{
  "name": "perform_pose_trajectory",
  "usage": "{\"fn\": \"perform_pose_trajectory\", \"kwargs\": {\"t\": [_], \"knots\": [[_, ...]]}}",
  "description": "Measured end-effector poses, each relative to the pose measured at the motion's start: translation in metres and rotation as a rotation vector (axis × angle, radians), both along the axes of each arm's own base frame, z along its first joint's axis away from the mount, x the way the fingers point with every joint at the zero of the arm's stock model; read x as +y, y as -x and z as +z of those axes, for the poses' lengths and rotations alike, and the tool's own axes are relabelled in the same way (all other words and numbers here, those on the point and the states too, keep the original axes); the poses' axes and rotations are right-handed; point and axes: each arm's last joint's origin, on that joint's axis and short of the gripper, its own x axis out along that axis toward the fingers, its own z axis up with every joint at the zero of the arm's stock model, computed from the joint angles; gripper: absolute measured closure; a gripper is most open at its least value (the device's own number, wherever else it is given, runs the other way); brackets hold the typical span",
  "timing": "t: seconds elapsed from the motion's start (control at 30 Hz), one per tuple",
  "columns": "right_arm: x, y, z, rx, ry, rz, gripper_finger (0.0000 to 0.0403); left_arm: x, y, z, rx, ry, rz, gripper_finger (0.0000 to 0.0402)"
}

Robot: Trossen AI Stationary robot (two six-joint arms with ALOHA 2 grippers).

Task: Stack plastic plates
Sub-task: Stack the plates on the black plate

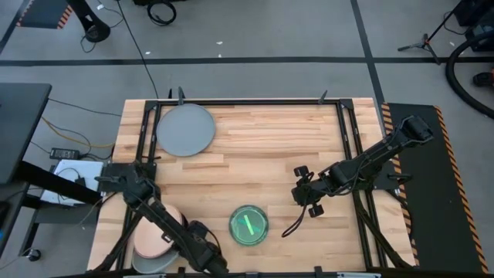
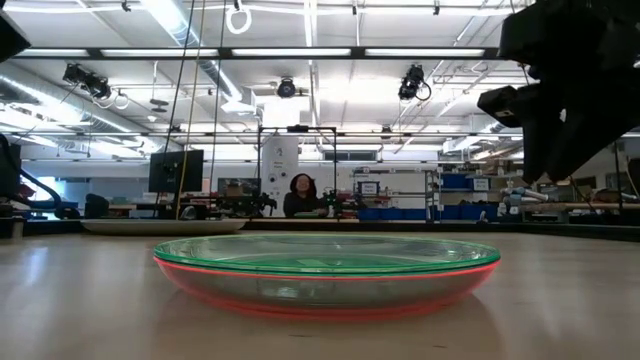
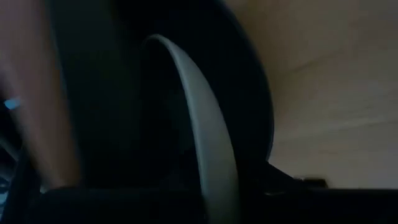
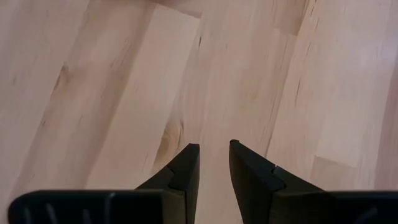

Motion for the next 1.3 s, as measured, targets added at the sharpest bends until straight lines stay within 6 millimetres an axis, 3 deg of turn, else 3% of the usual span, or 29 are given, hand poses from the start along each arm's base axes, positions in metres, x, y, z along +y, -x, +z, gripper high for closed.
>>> {"fn": "perform_pose_trajectory", "kwargs": {"t": [0.53,0.87,1.07,1.3], "knots": [[-0.003,-0.001,0.000,0.004,0.001,-0.025,0.0307,0.006,-0.003,0.003,-0.221,-0.261,-0.141,0.0252],[-0.016,-0.006,0.000,0.004,0.005,-0.065,0.0307,-0.003,0.005,0.008,-0.425,-0.430,-0.367,0.0254],[-0.023,-0.009,0.000,0.003,0.002,-0.097,0.0307,-0.002,0.003,0.009,-0.462,-0.472,-0.441,0.0254],[-0.029,-0.016,0.002,-0.056,-0.027,-0.160,0.0307,0.001,-0.002,0.014,-0.483,-0.464,-0.406,0.0208]]}}
